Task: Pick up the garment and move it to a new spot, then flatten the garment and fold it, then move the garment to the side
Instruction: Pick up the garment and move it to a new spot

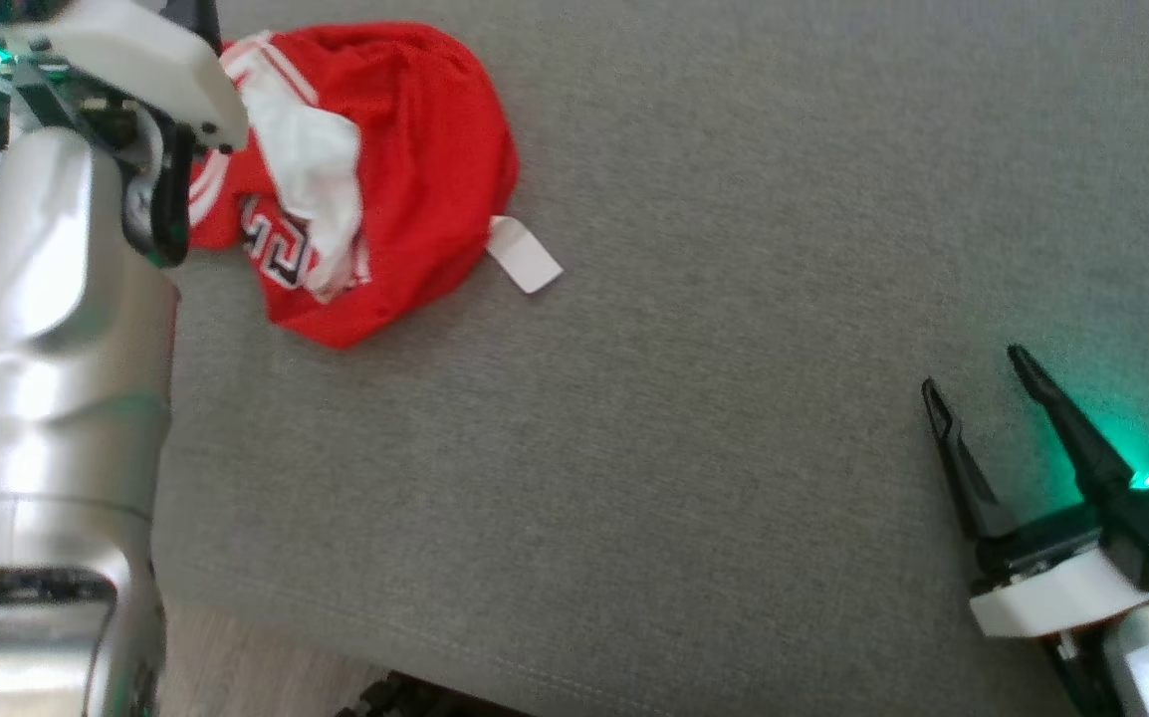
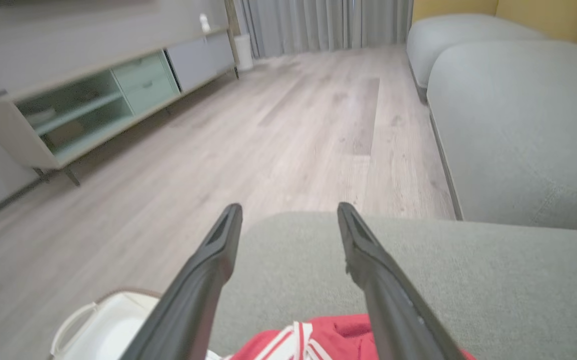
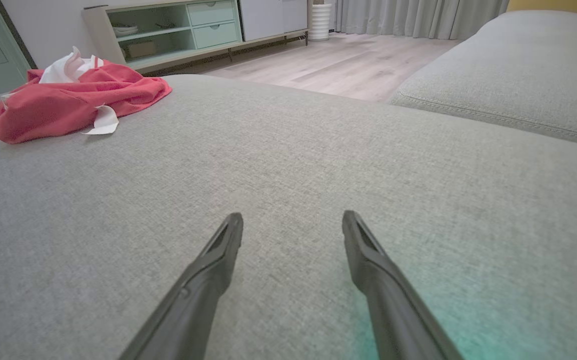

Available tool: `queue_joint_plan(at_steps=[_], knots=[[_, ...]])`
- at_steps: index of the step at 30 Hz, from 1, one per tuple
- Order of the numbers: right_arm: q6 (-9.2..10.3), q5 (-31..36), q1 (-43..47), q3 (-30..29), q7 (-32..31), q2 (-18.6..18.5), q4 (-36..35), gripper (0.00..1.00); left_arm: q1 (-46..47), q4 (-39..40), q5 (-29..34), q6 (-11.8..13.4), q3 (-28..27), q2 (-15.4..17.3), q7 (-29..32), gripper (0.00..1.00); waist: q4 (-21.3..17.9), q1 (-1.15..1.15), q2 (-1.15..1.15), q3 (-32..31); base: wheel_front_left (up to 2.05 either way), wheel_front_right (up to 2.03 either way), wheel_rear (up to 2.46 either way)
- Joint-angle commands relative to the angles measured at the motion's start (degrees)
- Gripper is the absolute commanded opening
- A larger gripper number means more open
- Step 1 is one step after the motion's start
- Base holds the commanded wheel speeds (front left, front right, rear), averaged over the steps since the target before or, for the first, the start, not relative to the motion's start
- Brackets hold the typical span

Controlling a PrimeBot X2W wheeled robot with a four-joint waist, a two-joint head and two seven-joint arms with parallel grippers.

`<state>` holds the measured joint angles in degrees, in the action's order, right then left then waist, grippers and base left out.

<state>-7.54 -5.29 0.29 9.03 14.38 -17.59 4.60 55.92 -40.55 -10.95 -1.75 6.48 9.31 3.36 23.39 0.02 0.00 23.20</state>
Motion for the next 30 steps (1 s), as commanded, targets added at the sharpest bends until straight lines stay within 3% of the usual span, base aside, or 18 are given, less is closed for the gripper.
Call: queue_joint_plan(at_steps=[1,8,12,13,14,19,24,30], knots=[[0.05,0.46,-0.74,1.08,0.62,-1.44,-2.21,1.0,2.14,-1.21,-1.16,-0.47,-2.65,2.4,1.54,1.0,-2.33,-0.02,0.0,3.07,0.0,0.0,0.0],[0.05,0.55,-1.66,0.66,0.4,-2.99,-5.99,1.0,7.02,-20.01,-1.41,-1.64,-1.29,4.42,9.87,1.0,-5.65,-0.02,0.0,6.12,0.0,0.0,0.0],[0.05,0.65,-1.8,0.69,0.43,-2.22,-6.24,1.0,6.04,-25.56,-2.61,-2.83,-1.21,3.86,12.06,1.0,-6.77,-0.02,0.0,6.83,0.0,0.0,0.0],[0.05,0.7,-1.95,0.79,0.44,-2.0,-6.18,1.0,6.1,-26.17,-2.2,-3.06,-0.62,4.07,11.86,0.45,-7.0,-0.02,0.0,6.9,0.0,0.0,0.0],[0.05,0.75,-2.15,0.9,0.45,-1.81,-6.03,1.0,6.42,-26.21,-1.86,-3.01,-0.28,4.4,10.63,0.02,-7.17,-0.02,0.0,6.86,0.0,0.0,0.0],[0.05,0.4,-3.29,2.04,0.55,0.09,-3.83,1.0,9.53,-24.93,0.0,-1.73,1.15,6.19,2.09,0.0,-8.47,-0.02,0.0,2.96,0.0,0.0,0.0],[0.05,-0.85,-3.42,3.32,0.6,3.6,-1.72,1.0,13.22,-24.09,1.67,-2.63,3.25,7.52,-2.65,0.0,-11.3,-0.02,0.0,-5.3,0.0,0.0,0.0],[0.05,-1.69,-1.07,3.11,0.61,8.04,-0.24,1.0,17.48,-21.02,2.98,-4.43,6.61,6.29,-4.79,0.0,-16.23,-0.02,0.0,-14.64,0.0,0.0,0.0]])
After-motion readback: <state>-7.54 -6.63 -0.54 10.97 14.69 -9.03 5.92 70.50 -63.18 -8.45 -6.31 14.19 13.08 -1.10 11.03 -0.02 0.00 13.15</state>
